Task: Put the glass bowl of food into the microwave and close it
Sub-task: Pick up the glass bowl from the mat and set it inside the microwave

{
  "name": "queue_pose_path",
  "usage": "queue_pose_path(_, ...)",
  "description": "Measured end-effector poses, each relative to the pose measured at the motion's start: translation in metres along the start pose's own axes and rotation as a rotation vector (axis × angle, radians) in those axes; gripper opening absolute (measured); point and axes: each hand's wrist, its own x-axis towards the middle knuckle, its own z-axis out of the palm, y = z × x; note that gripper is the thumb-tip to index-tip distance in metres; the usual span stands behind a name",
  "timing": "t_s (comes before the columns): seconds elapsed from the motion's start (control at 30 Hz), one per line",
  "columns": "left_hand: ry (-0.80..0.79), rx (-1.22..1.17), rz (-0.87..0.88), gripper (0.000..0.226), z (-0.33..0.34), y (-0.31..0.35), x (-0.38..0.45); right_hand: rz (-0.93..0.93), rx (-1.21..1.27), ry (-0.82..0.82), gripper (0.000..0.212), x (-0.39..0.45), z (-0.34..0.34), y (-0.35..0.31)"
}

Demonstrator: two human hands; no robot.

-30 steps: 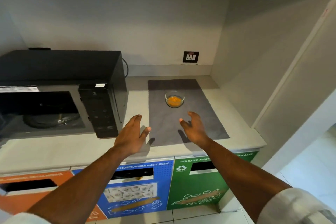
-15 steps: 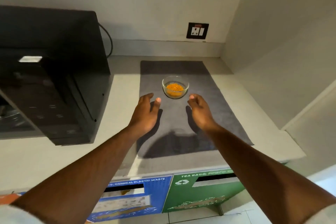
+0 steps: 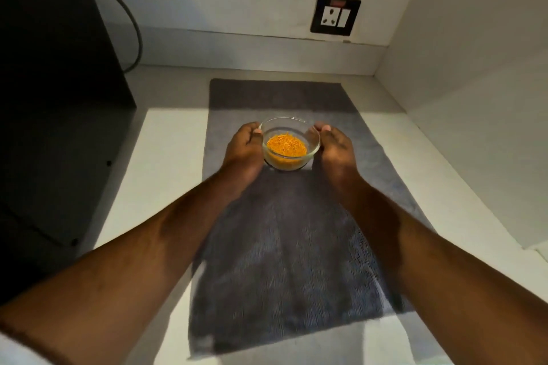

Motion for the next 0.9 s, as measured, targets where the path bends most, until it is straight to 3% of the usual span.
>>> queue_pose_path(0.17,-0.013,-0.165,-0.071,0.027,0.014,0.002,0.019,0.127,0.247,-0.038,0.039,0.024,0.012,-0.006)
queue_pose_path(0.4,0.027,-0.340,-0.106,0.038,0.027,0.009,0.019,0.183,0.261,-0.045,0.036,0.027,0.024,-0.004)
queue_pose_path(0.9,0.141,-0.338,-0.097,0.035,0.010,0.029,-0.069,0.162,0.292,0.026,0.032,-0.055,0.017,-0.029)
